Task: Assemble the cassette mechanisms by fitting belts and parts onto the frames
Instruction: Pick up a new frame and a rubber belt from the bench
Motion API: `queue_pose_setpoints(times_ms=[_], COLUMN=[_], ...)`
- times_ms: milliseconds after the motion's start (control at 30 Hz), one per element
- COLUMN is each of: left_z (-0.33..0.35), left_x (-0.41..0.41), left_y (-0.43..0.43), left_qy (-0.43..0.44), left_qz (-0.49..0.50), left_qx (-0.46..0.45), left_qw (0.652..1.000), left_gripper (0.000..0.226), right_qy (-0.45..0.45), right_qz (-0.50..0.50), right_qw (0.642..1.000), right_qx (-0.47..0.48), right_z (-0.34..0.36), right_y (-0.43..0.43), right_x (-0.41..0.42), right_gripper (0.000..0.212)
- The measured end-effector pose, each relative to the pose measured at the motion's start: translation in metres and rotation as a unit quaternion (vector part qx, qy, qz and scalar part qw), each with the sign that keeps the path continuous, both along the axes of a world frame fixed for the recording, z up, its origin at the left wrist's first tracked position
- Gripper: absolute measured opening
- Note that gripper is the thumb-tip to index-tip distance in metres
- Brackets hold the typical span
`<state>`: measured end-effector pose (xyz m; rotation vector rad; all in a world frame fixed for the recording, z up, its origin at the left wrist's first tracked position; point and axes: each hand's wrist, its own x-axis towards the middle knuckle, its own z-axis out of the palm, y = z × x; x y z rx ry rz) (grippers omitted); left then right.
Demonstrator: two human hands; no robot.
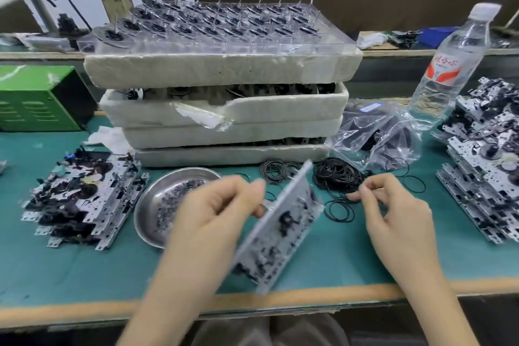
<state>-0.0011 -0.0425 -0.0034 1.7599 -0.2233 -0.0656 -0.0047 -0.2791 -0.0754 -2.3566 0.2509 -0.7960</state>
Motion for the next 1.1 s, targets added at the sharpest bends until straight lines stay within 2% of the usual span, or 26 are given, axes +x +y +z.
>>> queue_pose_setpoints(times_ms=[33,100,200,333,400,500,567,800,933,1033,1100], left_z=[-0.008,-0.027,-0.039,-0.047,-0.051,-0.052,-0.053,-0.053,-0.051,-0.048,-0.042], left_x=[-0.004,0.002,0.010,0.015,0.017,0.014,0.010,-0.001,0.002,0.004,0.004], left_y=[-0.013,-0.032,-0.037,-0.027,-0.020,-0.008,-0.004,-0.008,-0.016,-0.020,-0.019], left_qy=[0.039,0.107,0.110,0.098,0.116,0.138,0.139,0.034,0.054,0.114,0.136], left_qz=[-0.026,-0.013,0.058,0.052,0.020,0.003,0.026,0.039,0.012,-0.039,-0.036], left_qx=[-0.013,-0.055,-0.121,-0.056,-0.002,0.039,0.038,0.123,0.095,0.037,0.041], left_qw=[0.999,0.993,0.985,0.992,0.993,0.990,0.989,0.991,0.994,0.992,0.989], left_gripper=[0.046,0.042,0.037,0.037,0.039,0.036,0.036,0.042,0.045,0.046,0.046], right_qy=[0.006,0.017,0.021,0.001,-0.019,-0.044,-0.047,0.071,0.035,0.016,0.005], right_qz=[-0.014,-0.060,-0.103,-0.099,-0.087,-0.037,0.024,0.224,0.257,0.264,0.254], right_qw=[1.000,0.997,0.994,0.995,0.996,0.997,0.992,0.948,0.929,0.934,0.941], right_qx=[-0.017,-0.035,-0.023,-0.017,-0.016,0.048,0.114,0.213,0.265,0.240,0.225], right_z=[-0.002,-0.004,-0.006,-0.003,-0.001,0.000,0.002,0.007,0.009,0.004,0.003], right_y=[0.000,-0.002,-0.005,-0.004,-0.005,-0.005,-0.002,0.005,0.004,0.001,0.002], right_x=[0.001,0.002,0.000,-0.001,-0.002,-0.005,-0.008,-0.012,-0.011,-0.006,-0.004], right_gripper=[0.013,0.010,0.008,0.006,0.006,0.009,0.012,0.021,0.007,0.006,0.009])
